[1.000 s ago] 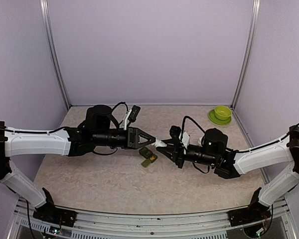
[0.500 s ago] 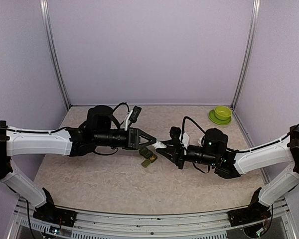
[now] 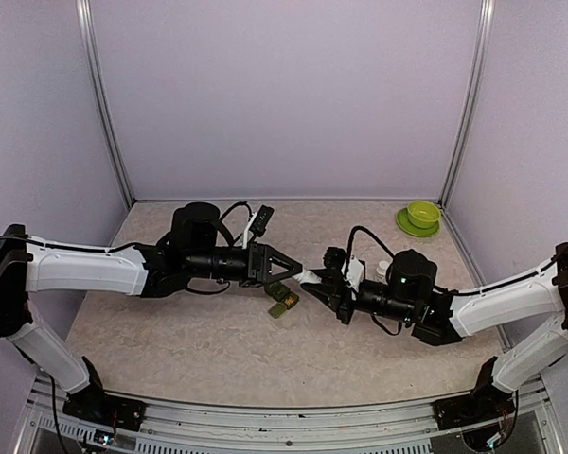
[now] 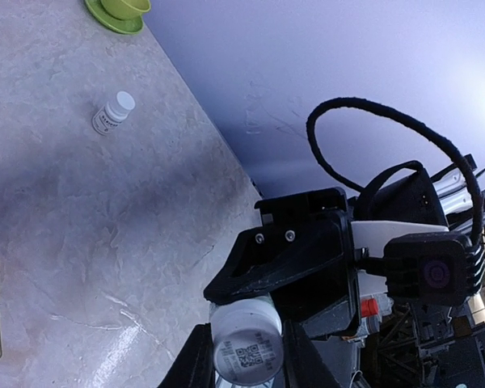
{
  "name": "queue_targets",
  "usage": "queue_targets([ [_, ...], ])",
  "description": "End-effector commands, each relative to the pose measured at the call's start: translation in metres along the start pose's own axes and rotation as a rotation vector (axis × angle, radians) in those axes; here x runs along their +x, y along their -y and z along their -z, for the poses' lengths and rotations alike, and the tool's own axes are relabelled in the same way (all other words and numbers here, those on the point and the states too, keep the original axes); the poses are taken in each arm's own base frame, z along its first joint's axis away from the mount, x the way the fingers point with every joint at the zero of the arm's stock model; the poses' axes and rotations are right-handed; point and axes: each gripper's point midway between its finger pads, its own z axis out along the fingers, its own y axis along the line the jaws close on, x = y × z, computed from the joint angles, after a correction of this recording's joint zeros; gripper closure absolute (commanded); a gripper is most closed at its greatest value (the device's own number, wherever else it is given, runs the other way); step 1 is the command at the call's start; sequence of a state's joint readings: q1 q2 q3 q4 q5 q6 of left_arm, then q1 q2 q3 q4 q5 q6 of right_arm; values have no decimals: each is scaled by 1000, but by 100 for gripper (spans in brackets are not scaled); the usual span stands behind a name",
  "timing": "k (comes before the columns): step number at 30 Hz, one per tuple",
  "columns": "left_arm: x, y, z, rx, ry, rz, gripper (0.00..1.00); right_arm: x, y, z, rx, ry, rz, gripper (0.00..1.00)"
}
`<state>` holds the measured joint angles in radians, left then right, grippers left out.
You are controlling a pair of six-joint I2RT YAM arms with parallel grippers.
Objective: Sort the pills into containers
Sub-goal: Screw the lid of the pill bottle onto the pill bottle.
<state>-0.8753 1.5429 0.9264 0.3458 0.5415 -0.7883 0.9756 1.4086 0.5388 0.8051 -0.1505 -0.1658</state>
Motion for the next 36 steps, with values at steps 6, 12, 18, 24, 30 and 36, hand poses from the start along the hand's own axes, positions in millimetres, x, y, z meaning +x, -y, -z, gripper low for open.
queue_targets([
  [6, 20, -2, -3, 29, -106, -45, 76, -42, 5, -1, 25, 109, 33, 97],
  [12, 18, 6, 1, 65, -94, -97, 73, -39, -6, -2, -39, 116, -46, 97],
  [18, 11, 4, 10, 89, -55, -75, 66, -35, -6, 0, -32, 111, -64, 97],
  [24, 2, 12, 16, 108, -25, -88, 44, -32, -6, 1, -31, 106, -65, 97],
  [30, -15, 20, 28, 86, 43, -121, 1, -33, -4, 2, -22, 108, -76, 98],
  [36, -29, 22, 34, 19, 109, -136, 1, -30, 3, -2, 17, 85, -109, 97],
])
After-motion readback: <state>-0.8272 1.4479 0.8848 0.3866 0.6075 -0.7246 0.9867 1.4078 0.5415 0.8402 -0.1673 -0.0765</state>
